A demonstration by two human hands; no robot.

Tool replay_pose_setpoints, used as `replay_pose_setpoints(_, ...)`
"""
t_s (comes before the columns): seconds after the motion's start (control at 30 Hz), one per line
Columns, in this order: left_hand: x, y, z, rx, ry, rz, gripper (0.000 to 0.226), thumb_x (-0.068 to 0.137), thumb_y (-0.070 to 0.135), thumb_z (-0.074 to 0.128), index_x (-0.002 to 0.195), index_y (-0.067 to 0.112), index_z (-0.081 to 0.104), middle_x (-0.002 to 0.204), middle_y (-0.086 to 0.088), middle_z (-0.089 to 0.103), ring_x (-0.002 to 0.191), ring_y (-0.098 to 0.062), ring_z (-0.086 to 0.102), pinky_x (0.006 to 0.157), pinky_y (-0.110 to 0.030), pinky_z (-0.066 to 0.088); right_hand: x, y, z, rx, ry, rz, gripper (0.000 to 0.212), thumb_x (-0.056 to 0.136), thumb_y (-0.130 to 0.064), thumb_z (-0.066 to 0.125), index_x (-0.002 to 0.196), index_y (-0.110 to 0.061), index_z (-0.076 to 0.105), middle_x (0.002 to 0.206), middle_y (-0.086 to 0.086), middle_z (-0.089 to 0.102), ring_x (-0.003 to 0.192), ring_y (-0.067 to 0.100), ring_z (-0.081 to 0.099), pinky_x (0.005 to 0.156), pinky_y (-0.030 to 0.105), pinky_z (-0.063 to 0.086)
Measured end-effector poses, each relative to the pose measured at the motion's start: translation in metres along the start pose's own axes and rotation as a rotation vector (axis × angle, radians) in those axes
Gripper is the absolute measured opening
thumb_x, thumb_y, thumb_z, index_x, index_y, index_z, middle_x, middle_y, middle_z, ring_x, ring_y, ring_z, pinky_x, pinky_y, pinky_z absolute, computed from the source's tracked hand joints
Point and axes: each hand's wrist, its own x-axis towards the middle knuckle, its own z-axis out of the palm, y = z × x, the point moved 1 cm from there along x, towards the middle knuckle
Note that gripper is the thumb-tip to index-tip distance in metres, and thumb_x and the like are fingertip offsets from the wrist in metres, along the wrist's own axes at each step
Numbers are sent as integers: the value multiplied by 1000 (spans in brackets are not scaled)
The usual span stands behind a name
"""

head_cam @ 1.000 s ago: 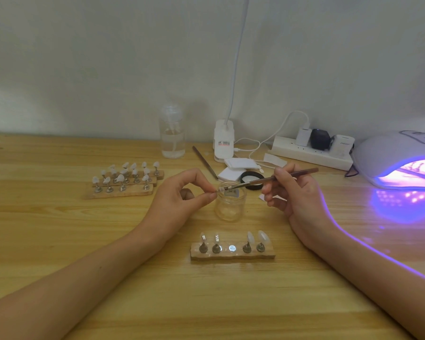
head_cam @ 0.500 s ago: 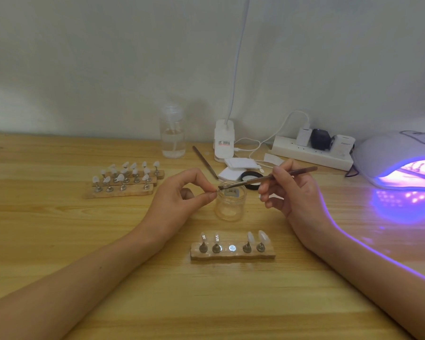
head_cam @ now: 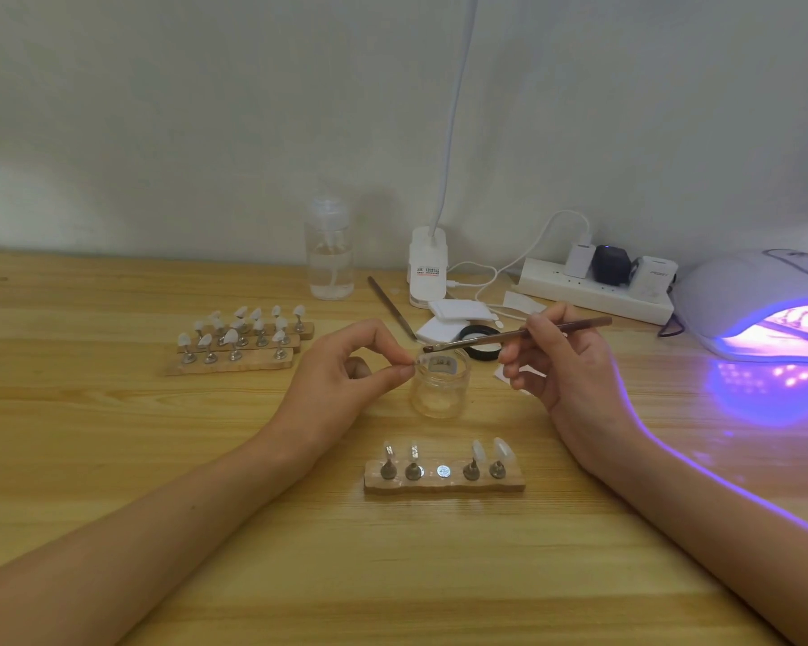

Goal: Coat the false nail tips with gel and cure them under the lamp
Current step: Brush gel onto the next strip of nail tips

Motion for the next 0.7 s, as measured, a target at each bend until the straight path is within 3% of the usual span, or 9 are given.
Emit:
replay_pose_setpoints(0.07, 0, 0, 0, -4, -1, -3, 11, 82, 13, 77, 77, 19, 68, 68, -5, 63, 49, -7, 36, 49, -13, 33, -1, -1, 2, -5, -34, -8, 20, 90, -32, 58, 85, -14, 51, 71, 8, 69, 61, 17, 64, 53, 23, 51)
replay_pose_setpoints(0.17, 0, 0, 0, -3, -4, 2, 11, 82, 12, 76, 78, 17, 68, 61, 14, 60, 47, -4, 35, 48, -11, 32, -1, 1, 2, -38, 1, 15, 18, 93, -29, 57, 84, -14, 51, 70, 8, 68, 61, 17, 64, 53, 24, 51)
replay_pose_setpoints(0.27, 0, -1, 0, 7, -4, 3, 10, 83, 11, 76, 79, 14, 67, 57, 21, 57, 46, -2, 35, 47, -10, 32, 0, 0, 0, -11, 27, 8, 17, 92, -28, 57, 82, -15, 53, 70, 8, 68, 60, 16, 63, 53, 23, 51)
replay_pose_setpoints(0.4, -1, 1, 0, -1, -6, 7, 10, 83, 11, 76, 80, 14, 68, 67, 18, 64, 47, -3, 36, 48, -11, 34, -2, -1, 2, -9, -35, 6, 20, 89, -33, 59, 84, -14, 52, 71, 8, 68, 62, 18, 64, 53, 24, 50)
replay_pose_setpoints(0.57, -1, 0, 0, 21, -5, -4, 10, 83, 11, 76, 80, 14, 67, 60, 23, 58, 46, -2, 35, 48, -10, 33, 1, 1, -1, -7, 45, 31, 17, 96, -24, 55, 82, -15, 52, 69, 8, 68, 59, 16, 63, 53, 24, 51)
replay_pose_setpoints(0.7, -1, 0, -1, 11, 4, -20, 11, 82, 13, 77, 78, 16, 67, 63, 18, 59, 48, -3, 36, 48, -12, 33, -1, -1, 2, 10, -15, 26, 19, 89, -30, 58, 83, -13, 51, 69, 8, 67, 60, 17, 63, 52, 24, 50)
